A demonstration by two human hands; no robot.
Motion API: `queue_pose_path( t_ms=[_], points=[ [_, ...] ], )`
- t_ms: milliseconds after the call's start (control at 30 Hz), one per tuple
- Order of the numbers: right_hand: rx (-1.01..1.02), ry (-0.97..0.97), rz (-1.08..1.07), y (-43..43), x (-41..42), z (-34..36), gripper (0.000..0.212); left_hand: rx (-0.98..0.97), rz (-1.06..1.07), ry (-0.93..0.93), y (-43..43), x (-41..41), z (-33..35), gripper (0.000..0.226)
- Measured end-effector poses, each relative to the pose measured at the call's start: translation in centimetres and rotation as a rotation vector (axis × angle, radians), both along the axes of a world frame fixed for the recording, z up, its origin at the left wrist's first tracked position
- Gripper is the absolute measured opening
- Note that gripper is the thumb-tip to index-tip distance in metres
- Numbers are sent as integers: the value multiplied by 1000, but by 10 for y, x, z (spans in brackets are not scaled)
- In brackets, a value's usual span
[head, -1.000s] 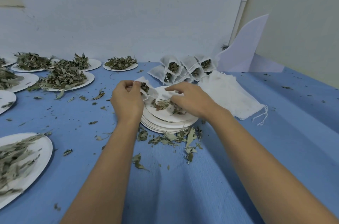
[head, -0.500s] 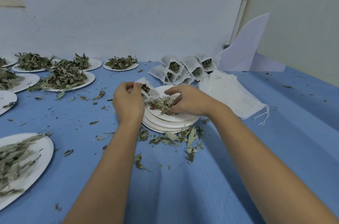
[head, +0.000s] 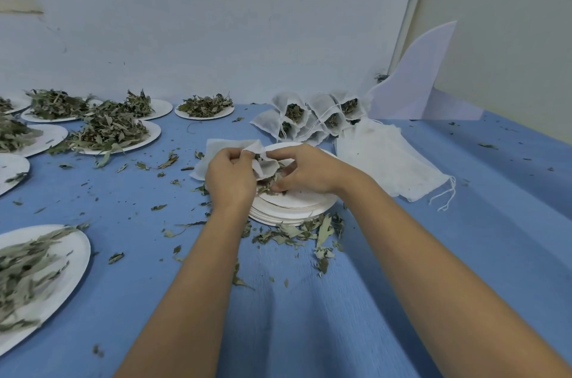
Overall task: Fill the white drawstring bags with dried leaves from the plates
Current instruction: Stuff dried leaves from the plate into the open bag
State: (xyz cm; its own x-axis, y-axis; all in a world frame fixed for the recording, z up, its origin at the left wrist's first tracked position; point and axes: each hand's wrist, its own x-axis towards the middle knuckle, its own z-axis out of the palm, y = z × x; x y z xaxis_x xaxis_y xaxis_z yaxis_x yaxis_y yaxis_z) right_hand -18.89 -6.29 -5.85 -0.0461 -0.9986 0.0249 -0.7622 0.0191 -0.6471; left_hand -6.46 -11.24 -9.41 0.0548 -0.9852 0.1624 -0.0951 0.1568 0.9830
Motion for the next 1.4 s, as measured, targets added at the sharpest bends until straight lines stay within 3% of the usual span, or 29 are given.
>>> queue_pose_path(
  t_ms=[133,333,533,700,767,867,933,1033,1133,1400],
  points=[
    [-51,-34,3,-7,9,-6,37,69,-56,27,-1,-1,-1,10],
    [-140,-23,-154,-15,20,-15,15,179,-97,199,-1,1,2,15],
    [-196,66,-255,-16,25,-19,14,217,-32,447,1,1,12,17],
    [-242,191,-264,-12,23,-17,13,169,47,409,2,4,16,11],
    [-303,78,-313,-7,17,-14,13,97,76,311,1,5,17,18],
    [-310,-370,-367,4,0,-2,16,-60,120,142,4,6,20,23],
    [-250,-647,-268,11,-9,9,11,-147,134,31,7,5,22,23],
    [-165,-775,-82,17,-6,23,8,-223,133,-73,9,2,23,19],
    [-159,-751,-65,14,5,28,8,-247,112,-131,11,-1,22,17],
    [-283,-302,-416,3,23,10,2,-226,-27,-15,19,-5,23,5]
  ],
)
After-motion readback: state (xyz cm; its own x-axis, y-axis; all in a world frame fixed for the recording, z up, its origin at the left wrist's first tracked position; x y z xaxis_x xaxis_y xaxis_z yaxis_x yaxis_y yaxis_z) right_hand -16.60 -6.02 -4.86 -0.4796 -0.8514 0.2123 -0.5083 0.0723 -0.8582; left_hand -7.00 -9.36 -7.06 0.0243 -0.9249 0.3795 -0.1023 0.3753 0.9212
